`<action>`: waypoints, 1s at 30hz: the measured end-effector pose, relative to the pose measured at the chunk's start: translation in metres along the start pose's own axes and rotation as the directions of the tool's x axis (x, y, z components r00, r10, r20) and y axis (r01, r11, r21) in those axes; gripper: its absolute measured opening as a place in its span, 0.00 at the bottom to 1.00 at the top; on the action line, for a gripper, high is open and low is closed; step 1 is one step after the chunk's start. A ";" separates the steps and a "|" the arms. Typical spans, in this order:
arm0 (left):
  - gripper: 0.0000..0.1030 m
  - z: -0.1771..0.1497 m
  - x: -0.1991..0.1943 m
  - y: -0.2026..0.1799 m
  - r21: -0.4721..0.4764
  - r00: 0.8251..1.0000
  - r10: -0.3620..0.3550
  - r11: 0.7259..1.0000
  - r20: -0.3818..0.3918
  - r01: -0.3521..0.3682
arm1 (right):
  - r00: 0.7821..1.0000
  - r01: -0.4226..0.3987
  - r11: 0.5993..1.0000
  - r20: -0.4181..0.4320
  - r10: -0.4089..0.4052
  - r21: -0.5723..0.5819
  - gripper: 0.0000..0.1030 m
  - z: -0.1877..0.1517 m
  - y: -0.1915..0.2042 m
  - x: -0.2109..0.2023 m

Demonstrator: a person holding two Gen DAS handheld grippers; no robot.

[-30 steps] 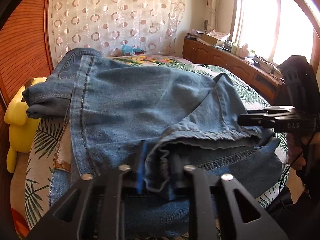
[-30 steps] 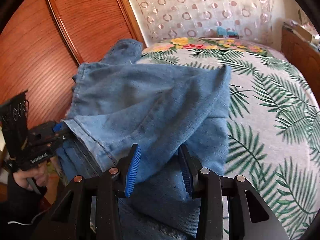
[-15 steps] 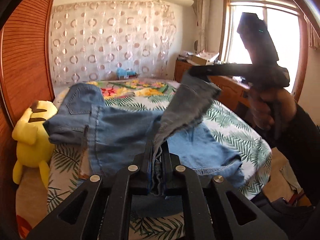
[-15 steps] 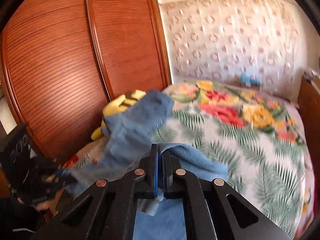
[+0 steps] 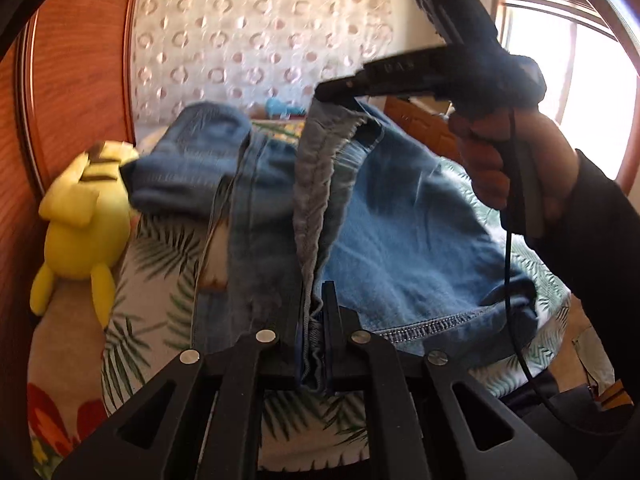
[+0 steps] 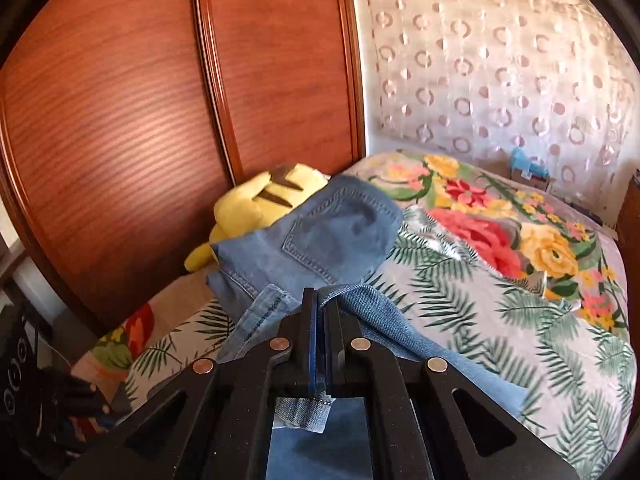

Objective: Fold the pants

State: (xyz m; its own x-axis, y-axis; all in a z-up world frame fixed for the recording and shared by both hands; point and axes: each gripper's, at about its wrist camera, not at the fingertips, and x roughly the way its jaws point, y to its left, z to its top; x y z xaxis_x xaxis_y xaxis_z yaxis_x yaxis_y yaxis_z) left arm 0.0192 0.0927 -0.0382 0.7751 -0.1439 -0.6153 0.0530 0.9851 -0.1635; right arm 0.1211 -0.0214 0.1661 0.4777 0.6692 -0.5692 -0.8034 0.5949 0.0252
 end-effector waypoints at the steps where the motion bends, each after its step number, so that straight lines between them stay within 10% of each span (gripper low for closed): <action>1: 0.08 -0.003 0.002 0.003 -0.008 1.000 0.000 1.000 -0.005 -0.001 | 1.000 0.007 1.000 -0.007 -0.007 -0.004 0.02 0.006 0.004 0.009; 10: 0.09 -0.011 0.011 0.013 -0.054 0.999 -0.006 0.999 -0.038 0.004 | 0.994 0.031 0.999 -0.106 -0.032 -0.020 0.08 0.006 0.017 0.040; 16: 0.41 -0.007 0.013 0.011 -0.049 0.999 -0.002 0.999 -0.035 0.000 | 0.995 0.018 0.999 -0.102 -0.021 -0.036 0.52 0.010 0.011 0.019; 19: 0.49 -0.006 0.013 0.010 -0.044 0.999 -0.001 0.999 -0.032 -0.001 | 0.998 0.028 0.999 -0.062 -0.030 -0.037 0.58 0.009 0.003 -0.007; 22: 0.79 -0.004 0.010 0.010 -0.051 1.000 0.012 0.999 -0.017 -0.013 | 0.998 0.067 0.997 -0.015 -0.067 -0.040 0.59 -0.001 -0.013 -0.036; 30: 0.80 0.016 0.012 0.012 -0.049 0.999 0.043 0.998 0.023 -0.042 | 0.980 0.199 0.979 -0.025 -0.198 0.047 0.59 -0.047 -0.081 -0.078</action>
State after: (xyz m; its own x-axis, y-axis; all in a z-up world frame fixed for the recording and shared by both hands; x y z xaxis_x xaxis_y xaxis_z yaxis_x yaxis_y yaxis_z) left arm 0.0390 0.1040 -0.0354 0.7909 -0.0990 -0.6038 -0.0108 0.9844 -0.1755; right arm 0.1319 -0.1430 0.1700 0.6181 0.5268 -0.5834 -0.6748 0.7363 -0.0501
